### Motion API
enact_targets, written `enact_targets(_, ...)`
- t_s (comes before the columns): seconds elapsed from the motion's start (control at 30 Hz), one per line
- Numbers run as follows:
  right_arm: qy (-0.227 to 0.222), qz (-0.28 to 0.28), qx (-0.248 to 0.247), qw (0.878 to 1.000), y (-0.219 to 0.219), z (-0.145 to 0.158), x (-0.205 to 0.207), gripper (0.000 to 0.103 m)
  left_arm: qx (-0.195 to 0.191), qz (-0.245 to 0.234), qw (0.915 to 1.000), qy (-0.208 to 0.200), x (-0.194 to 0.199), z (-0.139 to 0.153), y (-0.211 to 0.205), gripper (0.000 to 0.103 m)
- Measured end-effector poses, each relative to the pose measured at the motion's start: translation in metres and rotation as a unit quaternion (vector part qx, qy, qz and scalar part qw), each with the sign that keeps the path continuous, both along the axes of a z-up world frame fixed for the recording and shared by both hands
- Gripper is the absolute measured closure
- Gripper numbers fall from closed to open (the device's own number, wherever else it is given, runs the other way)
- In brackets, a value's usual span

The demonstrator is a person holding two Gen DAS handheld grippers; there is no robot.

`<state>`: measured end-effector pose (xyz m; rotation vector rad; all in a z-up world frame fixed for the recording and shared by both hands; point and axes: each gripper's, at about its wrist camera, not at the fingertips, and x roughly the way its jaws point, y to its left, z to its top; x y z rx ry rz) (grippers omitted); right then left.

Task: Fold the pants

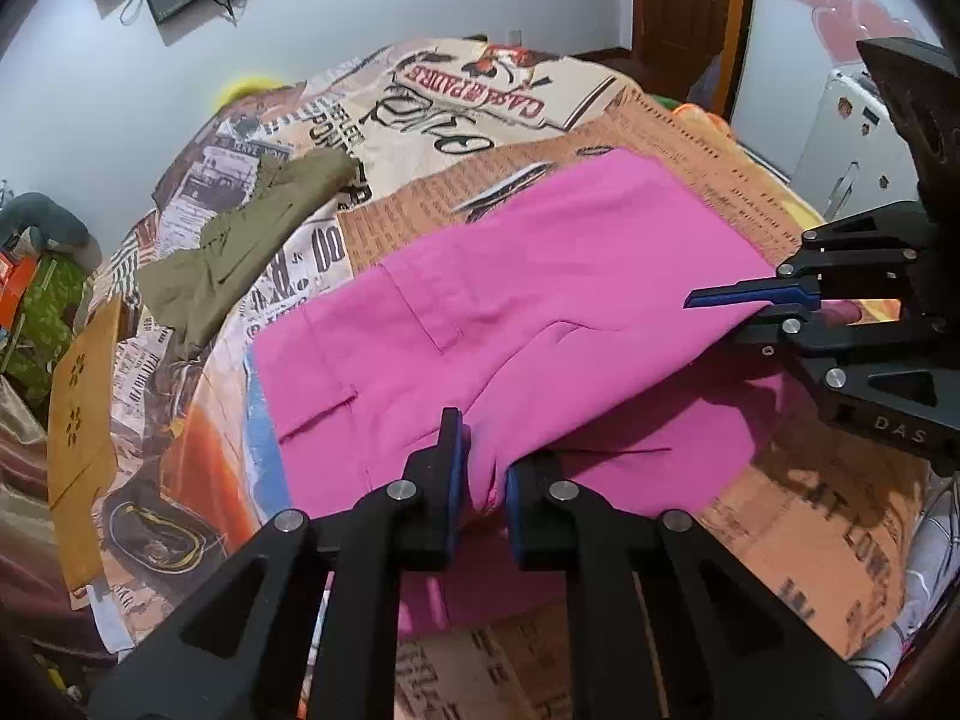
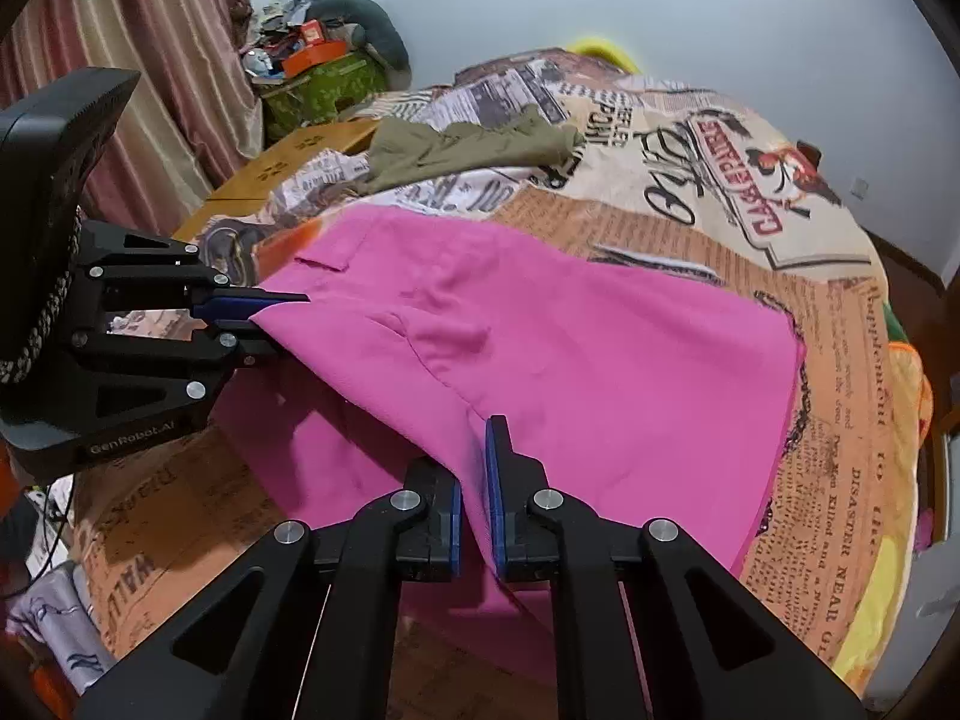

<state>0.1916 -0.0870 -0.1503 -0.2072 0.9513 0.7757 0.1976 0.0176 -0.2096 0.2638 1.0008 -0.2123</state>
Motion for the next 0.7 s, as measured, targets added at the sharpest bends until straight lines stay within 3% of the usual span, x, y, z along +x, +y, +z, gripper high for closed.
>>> enact_targets(0.3, -0.014, 0.009, -0.024, 1.000, -0.006, -0.006, -0.021, 0.097, -0.012, 0.002, 0.9995, 0.030, -0.019, -0.021, -0.001, 0.090)
enact_targets(0.7, -0.001, -0.102, -0.083, 0.991, -0.091, -0.027, -0.021, 0.096, -0.016, 0.013, 0.9994, 0.028, -0.027, -0.029, -0.001, 0.090)
